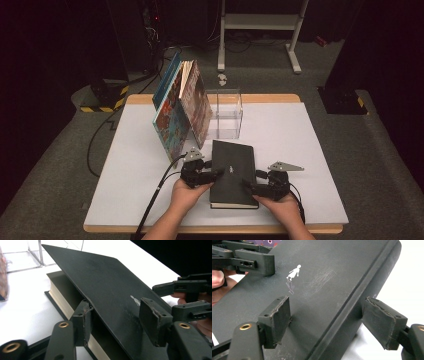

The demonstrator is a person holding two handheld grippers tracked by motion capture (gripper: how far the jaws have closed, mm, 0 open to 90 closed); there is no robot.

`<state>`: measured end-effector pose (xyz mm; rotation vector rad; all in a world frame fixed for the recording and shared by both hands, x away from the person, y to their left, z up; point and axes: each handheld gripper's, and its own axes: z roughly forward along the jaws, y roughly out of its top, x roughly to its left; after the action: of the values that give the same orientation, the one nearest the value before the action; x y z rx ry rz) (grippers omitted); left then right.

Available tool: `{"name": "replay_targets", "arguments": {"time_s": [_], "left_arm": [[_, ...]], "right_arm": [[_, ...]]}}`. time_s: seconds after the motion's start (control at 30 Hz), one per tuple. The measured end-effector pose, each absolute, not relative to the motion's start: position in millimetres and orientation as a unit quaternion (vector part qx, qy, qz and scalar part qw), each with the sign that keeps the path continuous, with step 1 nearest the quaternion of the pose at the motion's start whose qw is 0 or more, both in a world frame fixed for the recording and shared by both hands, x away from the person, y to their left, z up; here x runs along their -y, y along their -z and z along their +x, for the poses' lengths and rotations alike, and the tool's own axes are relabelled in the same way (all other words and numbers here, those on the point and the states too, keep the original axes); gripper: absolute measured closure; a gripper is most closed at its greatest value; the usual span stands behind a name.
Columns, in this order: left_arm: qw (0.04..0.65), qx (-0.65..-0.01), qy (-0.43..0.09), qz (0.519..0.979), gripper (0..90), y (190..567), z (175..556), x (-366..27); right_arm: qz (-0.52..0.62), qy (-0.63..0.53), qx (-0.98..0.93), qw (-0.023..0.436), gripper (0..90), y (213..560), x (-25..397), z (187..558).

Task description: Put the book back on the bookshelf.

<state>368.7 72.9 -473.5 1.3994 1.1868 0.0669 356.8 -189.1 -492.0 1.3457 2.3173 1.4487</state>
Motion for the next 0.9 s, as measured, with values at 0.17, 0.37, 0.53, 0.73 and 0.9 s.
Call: {"name": "replay_targets", "arguments": {"time_s": [0.17, 0.37, 0.53, 0.73, 0.9], "left_arm": [[0.623, -0.488, -0.04, 0.611, 52.6, 470.7, 364.8, -72.0], [0.646, -0.446, -0.051, 0.618, 58.4, 467.2, 358.9, -71.8], [0.653, -0.423, -0.067, 0.625, 58.5, 465.1, 354.9, -70.9], [0.665, -0.397, -0.089, 0.627, 58.5, 462.7, 346.0, -70.0], [0.674, -0.374, -0.108, 0.627, 58.5, 461.0, 338.1, -69.7]], "right_arm": [[0.449, -0.475, -0.757, 0.021, 15.6, 493.6, 191.4, 369.2], [0.464, -0.491, -0.737, -0.019, 11.5, 500.4, 197.3, 386.2], [0.465, -0.498, -0.73, -0.039, 9.7, 502.6, 198.9, 389.8], [0.463, -0.505, -0.727, -0.052, 8.2, 501.4, 198.5, 391.3], [0.455, -0.51, -0.728, -0.049, 6.8, 495.6, 196.1, 393.0]]}}
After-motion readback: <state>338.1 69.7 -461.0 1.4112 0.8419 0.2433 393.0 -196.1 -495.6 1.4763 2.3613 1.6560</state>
